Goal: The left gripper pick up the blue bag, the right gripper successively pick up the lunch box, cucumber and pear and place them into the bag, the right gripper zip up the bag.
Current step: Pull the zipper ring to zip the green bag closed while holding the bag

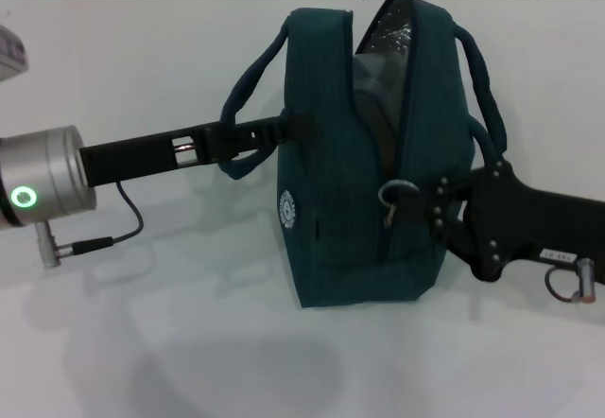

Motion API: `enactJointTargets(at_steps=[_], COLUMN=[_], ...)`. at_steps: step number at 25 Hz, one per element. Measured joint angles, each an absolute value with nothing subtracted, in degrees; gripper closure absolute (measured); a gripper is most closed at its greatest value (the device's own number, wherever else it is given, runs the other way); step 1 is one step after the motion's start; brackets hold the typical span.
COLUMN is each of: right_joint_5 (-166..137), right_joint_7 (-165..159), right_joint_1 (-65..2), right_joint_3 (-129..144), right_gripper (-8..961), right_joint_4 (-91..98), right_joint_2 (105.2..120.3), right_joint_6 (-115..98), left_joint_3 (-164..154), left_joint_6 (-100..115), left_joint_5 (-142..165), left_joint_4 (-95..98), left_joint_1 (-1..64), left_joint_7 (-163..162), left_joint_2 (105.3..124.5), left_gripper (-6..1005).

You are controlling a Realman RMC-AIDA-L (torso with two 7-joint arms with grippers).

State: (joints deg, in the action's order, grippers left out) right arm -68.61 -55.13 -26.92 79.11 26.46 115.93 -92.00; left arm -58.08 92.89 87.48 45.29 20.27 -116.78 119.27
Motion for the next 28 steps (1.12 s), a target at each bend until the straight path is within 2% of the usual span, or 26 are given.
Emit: enactJointTargets(at_steps=[11, 21, 28], right_joint_5=[-64.22, -63.41, -63.20], right_joint_7=[-55.63, -57.96, -58.04], right_joint_1=[-29.33, -35.80, -37.20], right_joint_3=[79.14, 79.36, 81.02], right_gripper=[945, 945, 944], right_joint_4=[28.91, 29.02, 29.46], right_joint_2=[115.99, 115.93, 116.15], right_joint_6=[-89.71, -84.51, -84.54], left_joint_3=[-52.16, -48.39, -47.55], left_joint_6=[96.22, 97.65, 97.65], left_joint_5=[86.80, 86.65, 88.00], left_joint_4=[45.00, 45.00, 45.00], left_joint_1=[19.36, 17.46, 17.45], left_joint_7=[-112.94, -108.52, -108.47], left_joint_2=[119.30, 119.18, 117.35], left_gripper=[375, 376, 377])
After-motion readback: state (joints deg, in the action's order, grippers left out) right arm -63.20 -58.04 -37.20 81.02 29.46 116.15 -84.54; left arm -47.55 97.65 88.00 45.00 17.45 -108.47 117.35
